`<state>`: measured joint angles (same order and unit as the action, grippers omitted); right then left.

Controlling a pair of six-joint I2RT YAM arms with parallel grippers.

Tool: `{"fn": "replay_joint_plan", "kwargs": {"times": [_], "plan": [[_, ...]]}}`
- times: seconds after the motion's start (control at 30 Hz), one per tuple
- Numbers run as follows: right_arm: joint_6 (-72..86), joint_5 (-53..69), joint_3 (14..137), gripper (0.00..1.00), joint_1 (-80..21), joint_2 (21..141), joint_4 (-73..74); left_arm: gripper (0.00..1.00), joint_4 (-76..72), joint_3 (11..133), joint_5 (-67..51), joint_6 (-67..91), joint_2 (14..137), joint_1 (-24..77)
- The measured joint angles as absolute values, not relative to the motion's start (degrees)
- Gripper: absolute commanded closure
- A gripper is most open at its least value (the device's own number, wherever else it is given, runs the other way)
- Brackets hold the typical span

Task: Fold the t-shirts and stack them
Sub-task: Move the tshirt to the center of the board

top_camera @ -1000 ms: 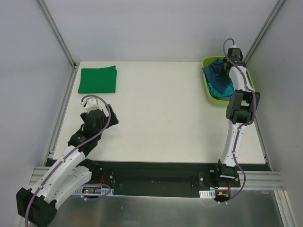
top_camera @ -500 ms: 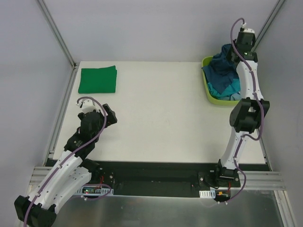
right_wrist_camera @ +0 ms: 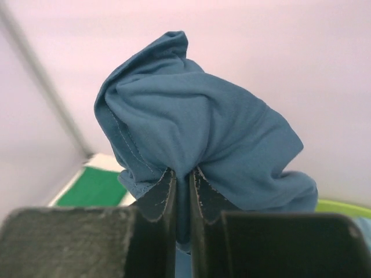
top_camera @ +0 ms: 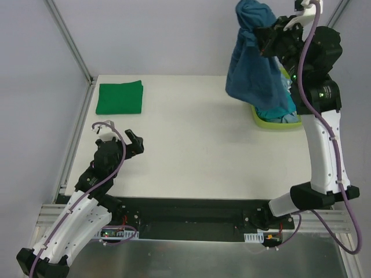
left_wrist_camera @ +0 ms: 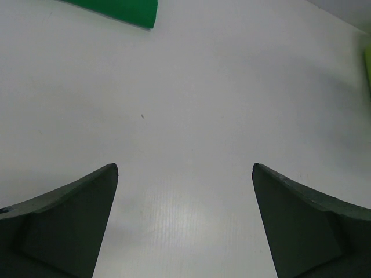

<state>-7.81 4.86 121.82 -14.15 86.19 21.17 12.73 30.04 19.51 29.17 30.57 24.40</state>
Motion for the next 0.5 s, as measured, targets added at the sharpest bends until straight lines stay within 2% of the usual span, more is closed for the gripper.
{"fn": "replay_joint_plan", "kwargs": {"times": [0.17, 0.37, 0.43, 0.5], "plan": [[-6.5, 10.6, 121.5, 0.99, -26.8, 83.5, 19.0, 0.01, 12.8, 30.0, 18.0, 29.4, 27.8, 24.4], [-3.7, 16.3, 126.3, 0.99, -35.0, 88.8, 18.6, 0.01, 15.3, 30.1, 18.4, 30.9, 23.9, 24.4], [-3.0, 15.6, 123.1, 0.99, -35.5, 88.4, 18.0, 0.01, 16.6, 30.1, 18.7, 32.1, 22.3, 24.4], [-2.4, 12.4, 113.9, 0.95, -35.3, 85.2, 16.3, 0.01, 17.4, 30.1, 19.0, 33.3, 21.0, 24.4]]}}
